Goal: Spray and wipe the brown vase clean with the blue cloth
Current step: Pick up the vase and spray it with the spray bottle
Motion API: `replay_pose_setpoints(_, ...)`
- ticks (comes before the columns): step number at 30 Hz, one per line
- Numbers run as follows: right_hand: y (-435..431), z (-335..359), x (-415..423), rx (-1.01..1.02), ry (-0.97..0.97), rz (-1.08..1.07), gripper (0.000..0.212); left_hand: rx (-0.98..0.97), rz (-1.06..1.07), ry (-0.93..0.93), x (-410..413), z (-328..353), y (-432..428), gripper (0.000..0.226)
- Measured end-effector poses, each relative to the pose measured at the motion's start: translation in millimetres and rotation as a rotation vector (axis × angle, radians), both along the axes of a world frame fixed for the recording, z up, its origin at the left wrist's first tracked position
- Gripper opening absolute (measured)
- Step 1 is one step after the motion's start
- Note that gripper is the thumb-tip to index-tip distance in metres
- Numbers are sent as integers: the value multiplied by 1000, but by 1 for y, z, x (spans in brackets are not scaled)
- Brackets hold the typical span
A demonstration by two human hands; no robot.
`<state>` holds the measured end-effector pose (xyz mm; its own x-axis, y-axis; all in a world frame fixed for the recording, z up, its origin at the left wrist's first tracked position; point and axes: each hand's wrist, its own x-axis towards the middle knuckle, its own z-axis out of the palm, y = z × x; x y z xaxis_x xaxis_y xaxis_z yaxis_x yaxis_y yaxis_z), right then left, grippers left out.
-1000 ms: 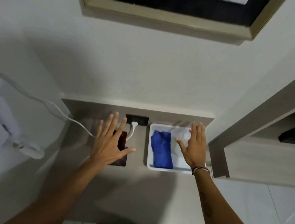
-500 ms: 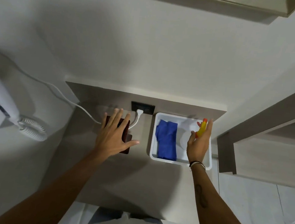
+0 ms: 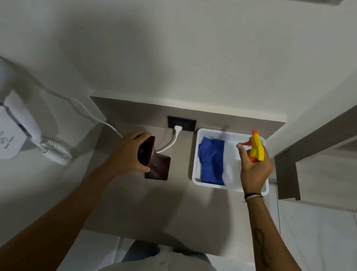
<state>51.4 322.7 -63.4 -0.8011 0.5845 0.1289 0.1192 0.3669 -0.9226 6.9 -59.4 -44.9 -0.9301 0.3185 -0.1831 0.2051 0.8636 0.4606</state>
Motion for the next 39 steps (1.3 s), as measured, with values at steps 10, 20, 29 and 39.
replay_pose_setpoints(10,-109,11,69,-71,-283,800,43,249,9,-146,11,4,-67,114)
replay_pose_setpoints(20,-168,-13,38,44,-453,879,46,257,-148,-117,1,0,-83,116)
replay_pose_setpoints(29,-158,-22,39,200,-574,771,51,242,-137,-117,1,-5,-97,118)
replay_pose_setpoints(39,-161,-15,47,132,-452,761,49,267,13,-113,9,1,-93,99)
